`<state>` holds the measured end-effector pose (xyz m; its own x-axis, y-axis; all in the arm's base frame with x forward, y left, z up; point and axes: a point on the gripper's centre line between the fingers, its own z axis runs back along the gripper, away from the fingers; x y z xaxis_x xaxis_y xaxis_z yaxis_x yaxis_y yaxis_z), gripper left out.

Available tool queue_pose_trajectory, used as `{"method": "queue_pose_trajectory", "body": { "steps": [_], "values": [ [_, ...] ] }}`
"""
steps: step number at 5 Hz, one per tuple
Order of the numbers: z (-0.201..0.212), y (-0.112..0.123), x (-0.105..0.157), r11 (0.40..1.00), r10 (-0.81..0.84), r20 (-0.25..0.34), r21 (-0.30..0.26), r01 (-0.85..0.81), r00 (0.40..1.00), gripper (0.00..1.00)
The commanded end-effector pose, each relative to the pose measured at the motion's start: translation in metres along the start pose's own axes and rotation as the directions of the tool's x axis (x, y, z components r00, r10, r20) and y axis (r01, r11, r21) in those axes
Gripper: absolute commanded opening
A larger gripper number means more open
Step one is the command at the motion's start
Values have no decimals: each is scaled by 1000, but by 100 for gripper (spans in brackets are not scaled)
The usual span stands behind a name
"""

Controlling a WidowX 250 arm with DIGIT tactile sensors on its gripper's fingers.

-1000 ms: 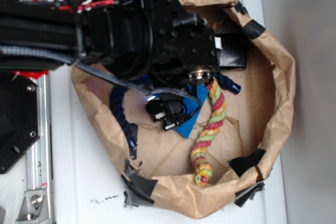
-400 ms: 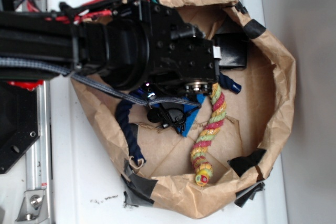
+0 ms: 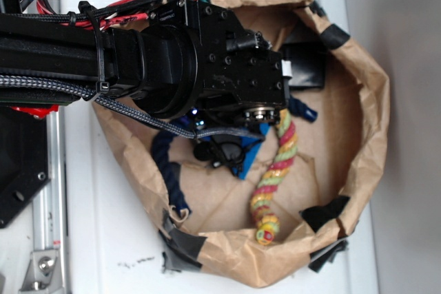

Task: Grab the blue rope.

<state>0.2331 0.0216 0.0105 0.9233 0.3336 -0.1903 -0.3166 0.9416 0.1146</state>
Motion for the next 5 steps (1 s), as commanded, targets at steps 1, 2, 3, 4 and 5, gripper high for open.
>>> {"method": "queue_pose_trajectory", "body": {
  "steps": [1, 2, 3, 4, 5],
  "values": [
    [63, 20, -11, 1000, 2, 154, -4, -1, 988, 0],
    [113, 25, -15, 998, 60, 199, -47, -51, 978, 0],
    [151, 31, -16, 997, 66, 186, -50, -58, 980, 0],
    [150, 27, -14, 999, 39, 201, -34, -32, 979, 0],
    [149, 23, -13, 998, 24, 192, -53, -14, 981, 0]
  ]
}}
